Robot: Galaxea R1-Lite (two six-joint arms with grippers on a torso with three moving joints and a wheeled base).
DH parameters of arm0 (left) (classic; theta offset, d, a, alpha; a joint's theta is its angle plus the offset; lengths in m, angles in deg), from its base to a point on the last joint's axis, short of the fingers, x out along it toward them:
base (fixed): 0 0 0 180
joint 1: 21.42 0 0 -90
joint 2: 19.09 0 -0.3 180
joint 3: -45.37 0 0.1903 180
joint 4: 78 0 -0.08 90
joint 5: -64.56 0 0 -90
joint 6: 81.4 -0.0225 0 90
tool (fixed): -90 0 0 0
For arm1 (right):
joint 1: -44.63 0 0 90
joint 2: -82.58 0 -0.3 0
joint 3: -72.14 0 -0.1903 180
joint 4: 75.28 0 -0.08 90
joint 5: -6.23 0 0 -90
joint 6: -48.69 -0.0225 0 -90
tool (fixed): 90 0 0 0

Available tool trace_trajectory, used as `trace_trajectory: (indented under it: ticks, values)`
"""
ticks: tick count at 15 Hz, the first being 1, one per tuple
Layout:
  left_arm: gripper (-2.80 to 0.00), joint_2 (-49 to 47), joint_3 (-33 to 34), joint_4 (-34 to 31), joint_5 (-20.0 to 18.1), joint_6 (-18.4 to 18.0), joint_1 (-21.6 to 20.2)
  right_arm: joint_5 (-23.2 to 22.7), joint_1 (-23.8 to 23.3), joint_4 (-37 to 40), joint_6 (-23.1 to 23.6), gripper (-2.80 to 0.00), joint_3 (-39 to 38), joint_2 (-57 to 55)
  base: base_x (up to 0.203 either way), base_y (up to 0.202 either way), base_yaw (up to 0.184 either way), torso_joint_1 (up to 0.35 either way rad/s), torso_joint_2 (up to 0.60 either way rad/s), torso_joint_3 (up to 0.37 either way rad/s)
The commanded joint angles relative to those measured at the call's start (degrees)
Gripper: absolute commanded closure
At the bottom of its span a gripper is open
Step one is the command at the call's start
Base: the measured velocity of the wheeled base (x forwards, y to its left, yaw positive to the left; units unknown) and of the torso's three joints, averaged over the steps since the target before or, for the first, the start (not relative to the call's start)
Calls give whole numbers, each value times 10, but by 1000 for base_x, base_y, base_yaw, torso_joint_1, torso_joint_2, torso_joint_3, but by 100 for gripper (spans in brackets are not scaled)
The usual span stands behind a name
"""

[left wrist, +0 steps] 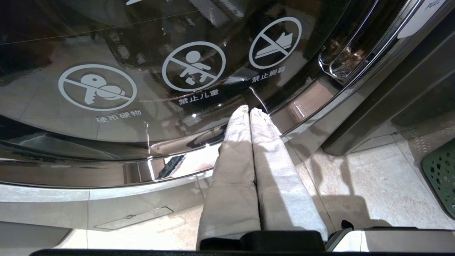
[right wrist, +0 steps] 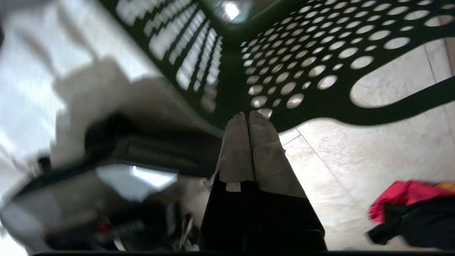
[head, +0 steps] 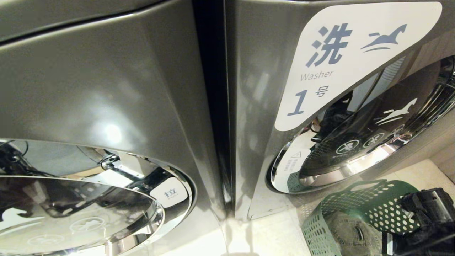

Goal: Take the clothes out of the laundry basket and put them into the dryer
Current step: Take the clothes out of the basket

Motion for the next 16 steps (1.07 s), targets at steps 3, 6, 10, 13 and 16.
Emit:
trace_trajectory:
  ticks: [3, 6, 10, 13, 16]
  values:
    - [0, 0, 1, 0, 0, 0, 0, -4, -128, -65, 14, -280, 24, -125, 0, 0, 0, 0, 0, 0]
    - [0, 0, 1, 0, 0, 1, 0, -31, -156, -133, 41, -280, 35, -200, 0, 0, 0, 0, 0, 0]
    - [0, 0, 1, 0, 0, 0, 0, -37, -170, -193, 74, -280, 98, -312, 0, 0, 0, 0, 0, 0]
    - [0, 0, 1, 0, 0, 0, 0, -66, -204, -197, 106, -280, 159, -375, 0, 0, 0, 0, 0, 0]
    - [0, 0, 1, 0, 0, 0, 0, -126, -228, -197, 151, -280, 187, -412, 0, 0, 0, 0, 0, 0]
